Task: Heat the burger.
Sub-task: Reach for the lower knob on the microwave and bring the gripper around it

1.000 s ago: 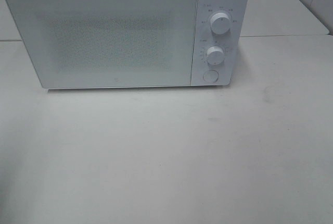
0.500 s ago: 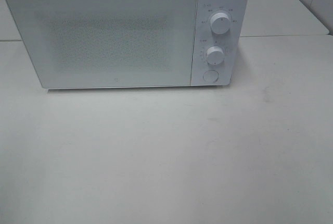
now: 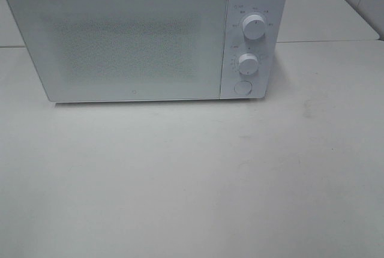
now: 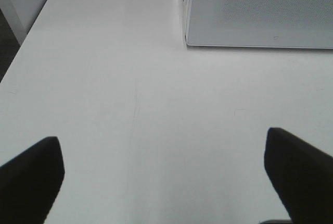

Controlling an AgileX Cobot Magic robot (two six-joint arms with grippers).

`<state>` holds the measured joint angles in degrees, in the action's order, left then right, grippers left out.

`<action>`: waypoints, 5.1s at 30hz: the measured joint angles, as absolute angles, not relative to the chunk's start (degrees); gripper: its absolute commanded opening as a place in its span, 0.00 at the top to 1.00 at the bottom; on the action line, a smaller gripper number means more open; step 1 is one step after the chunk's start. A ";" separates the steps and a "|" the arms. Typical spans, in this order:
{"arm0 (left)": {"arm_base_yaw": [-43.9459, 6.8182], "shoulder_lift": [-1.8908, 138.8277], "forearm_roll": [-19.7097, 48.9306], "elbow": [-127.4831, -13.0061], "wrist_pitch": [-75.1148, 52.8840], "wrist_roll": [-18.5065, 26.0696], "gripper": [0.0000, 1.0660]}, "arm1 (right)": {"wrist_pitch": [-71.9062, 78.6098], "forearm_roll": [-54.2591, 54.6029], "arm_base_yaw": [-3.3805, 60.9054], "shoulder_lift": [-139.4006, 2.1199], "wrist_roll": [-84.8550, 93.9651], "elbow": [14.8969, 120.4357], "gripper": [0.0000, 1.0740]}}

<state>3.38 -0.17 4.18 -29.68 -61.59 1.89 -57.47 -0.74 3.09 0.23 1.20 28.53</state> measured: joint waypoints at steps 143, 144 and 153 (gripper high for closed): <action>3.38 -0.29 3.95 -29.68 -61.59 1.89 0.06 | 69.04 40.68 40.11 -103.71 13.81 29.11 0.31; 3.38 -0.29 3.95 -29.68 -61.59 1.89 0.06 | 69.04 40.91 40.11 -103.71 13.81 29.56 0.31; 3.38 -0.29 3.95 -29.68 -61.59 1.89 0.06 | 69.56 43.26 40.11 -105.94 16.79 33.63 0.31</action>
<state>3.38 -0.29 3.95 -29.68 -61.59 1.89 69.56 43.26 40.11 -105.94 16.79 33.63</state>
